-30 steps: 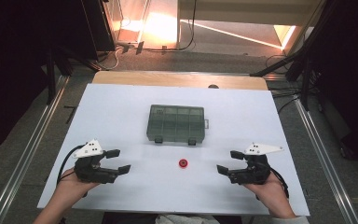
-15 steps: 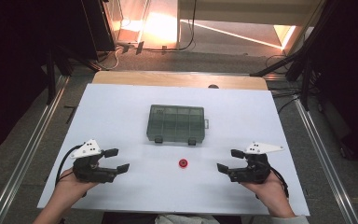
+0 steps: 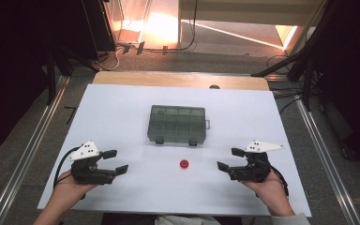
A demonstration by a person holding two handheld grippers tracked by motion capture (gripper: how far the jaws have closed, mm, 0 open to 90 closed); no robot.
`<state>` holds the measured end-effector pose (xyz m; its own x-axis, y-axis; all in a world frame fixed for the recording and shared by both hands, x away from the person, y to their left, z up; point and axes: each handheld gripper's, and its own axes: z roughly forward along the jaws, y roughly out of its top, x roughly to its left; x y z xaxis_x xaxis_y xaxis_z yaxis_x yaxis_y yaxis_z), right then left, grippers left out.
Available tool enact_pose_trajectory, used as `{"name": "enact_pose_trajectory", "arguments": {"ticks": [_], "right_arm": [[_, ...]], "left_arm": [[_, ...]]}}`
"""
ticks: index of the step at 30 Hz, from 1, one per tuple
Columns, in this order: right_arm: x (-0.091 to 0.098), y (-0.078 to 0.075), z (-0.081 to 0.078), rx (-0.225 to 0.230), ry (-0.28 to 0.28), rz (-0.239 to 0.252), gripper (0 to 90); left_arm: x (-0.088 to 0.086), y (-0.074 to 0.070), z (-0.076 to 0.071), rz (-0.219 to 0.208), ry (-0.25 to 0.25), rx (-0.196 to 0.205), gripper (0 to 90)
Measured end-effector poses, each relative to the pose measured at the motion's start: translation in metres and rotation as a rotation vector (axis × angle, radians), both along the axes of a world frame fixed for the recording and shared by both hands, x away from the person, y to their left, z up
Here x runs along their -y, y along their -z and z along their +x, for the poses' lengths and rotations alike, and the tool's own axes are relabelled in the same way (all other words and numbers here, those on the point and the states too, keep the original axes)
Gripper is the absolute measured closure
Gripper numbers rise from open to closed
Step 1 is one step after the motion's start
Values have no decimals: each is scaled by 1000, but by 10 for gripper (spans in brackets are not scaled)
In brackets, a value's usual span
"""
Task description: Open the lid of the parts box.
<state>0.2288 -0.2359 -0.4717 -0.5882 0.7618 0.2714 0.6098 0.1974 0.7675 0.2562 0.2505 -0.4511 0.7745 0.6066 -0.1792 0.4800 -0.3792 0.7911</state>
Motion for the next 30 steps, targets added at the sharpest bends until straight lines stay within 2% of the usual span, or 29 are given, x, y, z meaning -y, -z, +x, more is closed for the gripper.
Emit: {"name": "enact_pose_trajectory", "arguments": {"ticks": [30], "right_arm": [[-4,-3,16,14,33,13,169]], "left_arm": [[-3,3,-5,2,-17,-8,245]]}}
